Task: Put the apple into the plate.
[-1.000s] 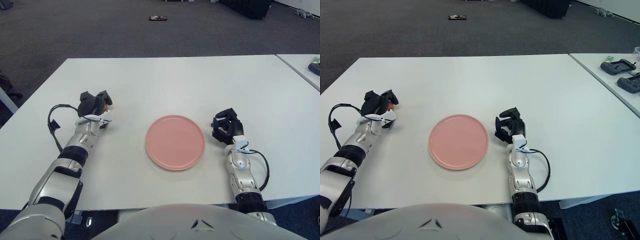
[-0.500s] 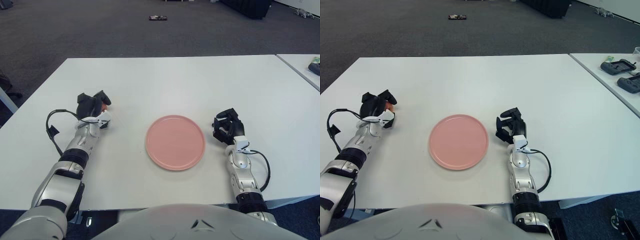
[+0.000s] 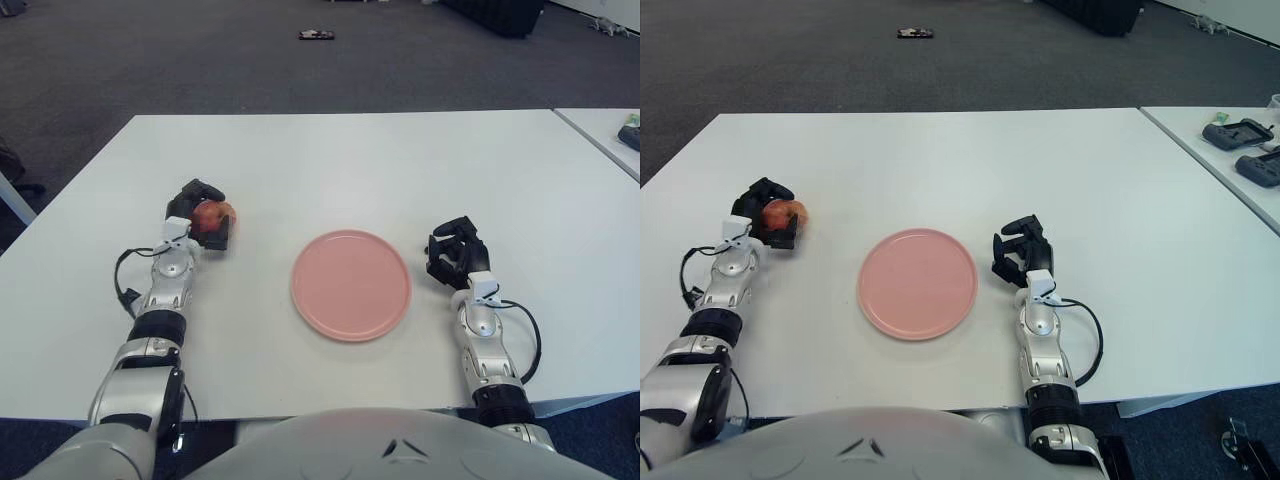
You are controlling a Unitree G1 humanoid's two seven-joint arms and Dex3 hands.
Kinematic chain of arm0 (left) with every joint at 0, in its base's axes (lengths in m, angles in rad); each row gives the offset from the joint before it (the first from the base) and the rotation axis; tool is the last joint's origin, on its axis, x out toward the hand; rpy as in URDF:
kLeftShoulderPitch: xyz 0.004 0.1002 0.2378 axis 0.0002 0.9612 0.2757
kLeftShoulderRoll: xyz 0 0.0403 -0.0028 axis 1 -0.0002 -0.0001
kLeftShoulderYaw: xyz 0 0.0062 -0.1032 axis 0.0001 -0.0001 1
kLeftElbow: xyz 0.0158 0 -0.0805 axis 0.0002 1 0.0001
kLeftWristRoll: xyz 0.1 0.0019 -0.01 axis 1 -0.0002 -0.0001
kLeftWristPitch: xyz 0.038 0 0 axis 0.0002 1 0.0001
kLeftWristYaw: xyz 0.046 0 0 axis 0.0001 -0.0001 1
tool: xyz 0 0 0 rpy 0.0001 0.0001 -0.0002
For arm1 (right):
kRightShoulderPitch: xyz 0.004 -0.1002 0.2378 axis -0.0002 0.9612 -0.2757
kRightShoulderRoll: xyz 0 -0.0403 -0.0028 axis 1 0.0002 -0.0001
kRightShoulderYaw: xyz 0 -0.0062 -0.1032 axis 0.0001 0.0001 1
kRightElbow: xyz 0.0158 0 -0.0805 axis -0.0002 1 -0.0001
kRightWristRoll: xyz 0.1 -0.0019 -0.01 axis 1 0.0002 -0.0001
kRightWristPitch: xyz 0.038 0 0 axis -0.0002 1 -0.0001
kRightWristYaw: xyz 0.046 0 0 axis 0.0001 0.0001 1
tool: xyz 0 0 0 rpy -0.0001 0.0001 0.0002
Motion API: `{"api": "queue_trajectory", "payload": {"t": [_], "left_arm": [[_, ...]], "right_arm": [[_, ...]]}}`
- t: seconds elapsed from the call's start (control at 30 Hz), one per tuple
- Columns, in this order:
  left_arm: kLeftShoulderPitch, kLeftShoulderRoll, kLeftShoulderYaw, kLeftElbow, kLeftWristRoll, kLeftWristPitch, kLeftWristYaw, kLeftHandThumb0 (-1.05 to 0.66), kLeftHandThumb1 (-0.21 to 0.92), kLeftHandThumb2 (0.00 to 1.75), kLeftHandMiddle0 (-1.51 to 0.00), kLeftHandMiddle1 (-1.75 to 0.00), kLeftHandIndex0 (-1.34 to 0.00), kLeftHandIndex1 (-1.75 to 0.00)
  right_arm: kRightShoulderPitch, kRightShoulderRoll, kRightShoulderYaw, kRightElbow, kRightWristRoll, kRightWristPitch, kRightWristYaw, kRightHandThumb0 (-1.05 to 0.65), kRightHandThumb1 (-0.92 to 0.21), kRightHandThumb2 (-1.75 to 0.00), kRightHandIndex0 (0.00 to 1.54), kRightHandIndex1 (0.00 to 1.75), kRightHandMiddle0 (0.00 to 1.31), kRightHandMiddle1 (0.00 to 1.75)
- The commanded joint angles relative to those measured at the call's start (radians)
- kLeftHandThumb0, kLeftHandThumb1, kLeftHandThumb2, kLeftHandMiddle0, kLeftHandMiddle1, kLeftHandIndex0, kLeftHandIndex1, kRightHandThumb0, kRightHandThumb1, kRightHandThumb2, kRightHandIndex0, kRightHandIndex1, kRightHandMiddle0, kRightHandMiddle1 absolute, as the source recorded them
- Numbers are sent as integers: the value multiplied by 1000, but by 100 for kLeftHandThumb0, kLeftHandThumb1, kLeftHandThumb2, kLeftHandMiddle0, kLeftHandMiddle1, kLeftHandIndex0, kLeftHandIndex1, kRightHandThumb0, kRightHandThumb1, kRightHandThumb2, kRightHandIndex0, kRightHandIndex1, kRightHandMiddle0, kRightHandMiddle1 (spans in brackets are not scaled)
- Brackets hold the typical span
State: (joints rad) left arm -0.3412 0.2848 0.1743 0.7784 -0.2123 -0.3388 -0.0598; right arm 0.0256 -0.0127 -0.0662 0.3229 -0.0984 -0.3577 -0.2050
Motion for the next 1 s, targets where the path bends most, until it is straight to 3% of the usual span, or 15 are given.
{"api": "queue_trajectory", "payload": {"t": [0.0,0.2,0.37,0.6,0.8,0.97], "left_arm": [[17,-65,110,-82,-255,109,-246,0,-11,173,-99,-156,-70,-175],[15,-114,215,-141,-503,307,-419,0,-4,157,-102,-128,-71,-175],[10,-122,251,-157,-573,403,-476,0,2,149,-99,-123,-69,-175],[13,-147,285,-227,-620,521,-444,0,19,135,-85,-136,-53,-175],[16,-174,292,-278,-624,554,-453,0,22,138,-77,-155,-46,-175],[7,-207,260,-320,-607,546,-509,0,22,139,-76,-158,-44,-175]], "right_arm": [[8,-10,-8,14,-2,29,2,-39,-61,-95,56,142,38,175],[5,-10,-9,18,-1,31,2,-40,-60,-97,57,143,39,175],[4,-9,-9,19,0,28,2,-40,-60,-97,58,143,39,175],[3,-10,-9,21,1,22,5,-40,-58,-99,58,144,40,175],[3,-13,-8,17,-3,39,5,-40,-58,-99,56,143,40,175],[2,-12,-8,19,1,31,7,-40,-58,-99,57,143,40,175]]}}
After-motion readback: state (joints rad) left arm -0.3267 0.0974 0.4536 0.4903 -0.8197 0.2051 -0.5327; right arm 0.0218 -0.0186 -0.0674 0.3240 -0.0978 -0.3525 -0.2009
